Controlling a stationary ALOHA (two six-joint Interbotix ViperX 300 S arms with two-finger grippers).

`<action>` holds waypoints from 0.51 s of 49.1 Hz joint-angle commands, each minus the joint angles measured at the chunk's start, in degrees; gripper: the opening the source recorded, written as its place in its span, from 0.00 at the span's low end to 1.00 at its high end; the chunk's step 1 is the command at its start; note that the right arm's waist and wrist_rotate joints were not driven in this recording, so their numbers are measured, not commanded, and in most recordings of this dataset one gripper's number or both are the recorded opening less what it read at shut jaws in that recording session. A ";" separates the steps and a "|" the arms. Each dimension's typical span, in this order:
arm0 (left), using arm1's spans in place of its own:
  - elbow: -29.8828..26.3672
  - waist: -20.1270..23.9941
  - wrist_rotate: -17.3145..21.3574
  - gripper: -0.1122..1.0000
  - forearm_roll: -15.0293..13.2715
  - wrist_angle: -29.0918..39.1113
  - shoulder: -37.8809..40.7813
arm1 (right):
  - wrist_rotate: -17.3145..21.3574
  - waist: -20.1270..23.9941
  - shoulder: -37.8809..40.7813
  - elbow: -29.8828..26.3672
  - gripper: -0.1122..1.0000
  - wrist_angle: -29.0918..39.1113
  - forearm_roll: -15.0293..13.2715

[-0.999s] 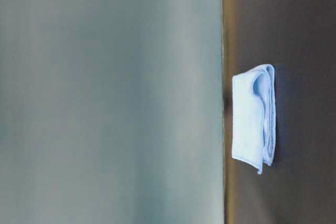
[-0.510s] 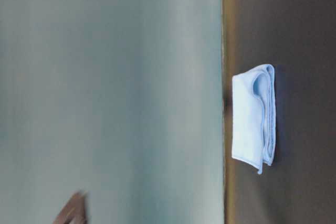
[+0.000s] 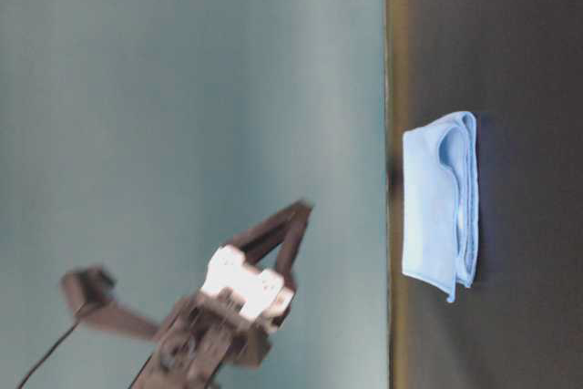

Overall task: Push a blue cloth with the left arm to wipe the desk.
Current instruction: 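Lower the left gripper onto the blue cloth and press it down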

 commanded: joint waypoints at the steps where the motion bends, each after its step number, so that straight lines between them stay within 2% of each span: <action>1: -4.83 1.58 1.14 0.61 0.18 1.05 4.04 | 0.00 0.00 0.35 -1.05 0.09 -0.26 -0.09; 4: -7.03 2.81 2.02 0.77 0.18 2.55 6.59 | 0.00 0.00 0.26 -1.14 0.09 -0.26 0.00; 7: -8.79 4.13 3.08 0.87 0.18 3.69 9.05 | -0.09 -0.09 0.18 -1.05 0.09 -0.26 0.00; 17: -13.10 6.42 6.33 0.84 0.18 5.54 16.26 | 0.00 0.00 0.00 -0.62 0.09 -0.26 0.00; 25: -14.94 7.47 6.24 0.85 0.18 7.38 20.30 | -0.09 0.00 -0.09 -0.09 0.09 -0.26 0.00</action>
